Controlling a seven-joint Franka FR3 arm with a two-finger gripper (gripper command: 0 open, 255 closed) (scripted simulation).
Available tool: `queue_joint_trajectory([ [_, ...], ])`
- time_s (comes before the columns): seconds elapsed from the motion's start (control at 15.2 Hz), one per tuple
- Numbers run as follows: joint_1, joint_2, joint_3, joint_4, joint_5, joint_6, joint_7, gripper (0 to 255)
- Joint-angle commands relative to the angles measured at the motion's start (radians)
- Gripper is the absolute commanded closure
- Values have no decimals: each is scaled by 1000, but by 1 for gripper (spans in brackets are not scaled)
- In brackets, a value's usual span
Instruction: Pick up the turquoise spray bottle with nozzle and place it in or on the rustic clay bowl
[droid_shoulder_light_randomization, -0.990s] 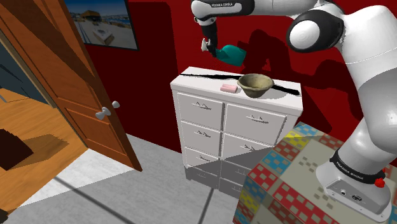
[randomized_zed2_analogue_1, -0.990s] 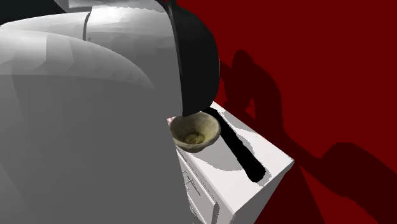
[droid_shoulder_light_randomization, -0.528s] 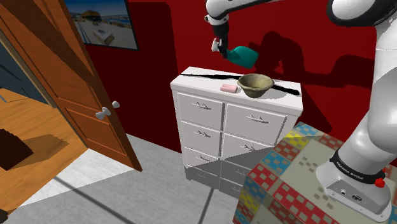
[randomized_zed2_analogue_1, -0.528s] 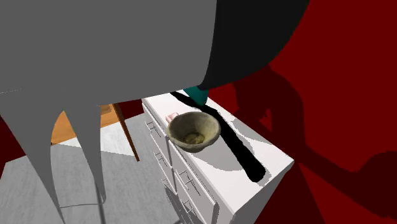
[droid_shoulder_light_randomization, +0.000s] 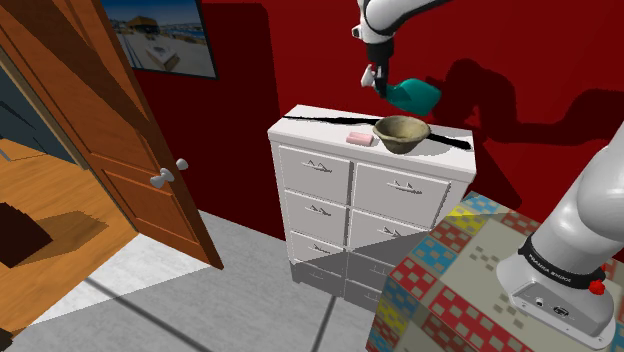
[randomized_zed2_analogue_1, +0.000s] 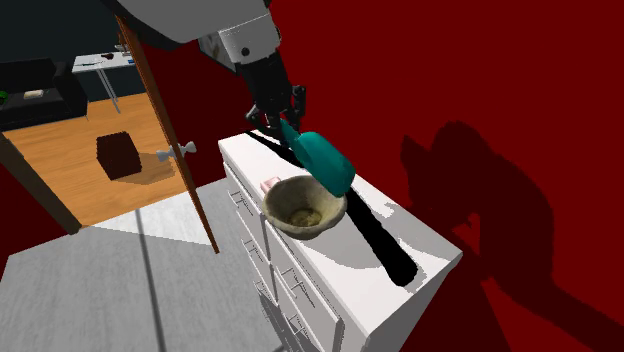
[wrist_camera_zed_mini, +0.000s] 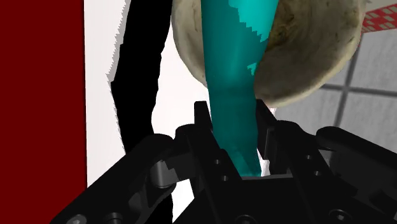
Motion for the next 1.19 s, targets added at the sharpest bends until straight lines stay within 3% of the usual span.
queue_joint_trajectory([
  [0.0,-6,-83,-5,-105,-5,24,-3,255],
  [0.13,-13,-170,-12,-207,-12,42,-10,255],
  [1.12,-17,-119,-18,-323,-32,203,36,255],
])
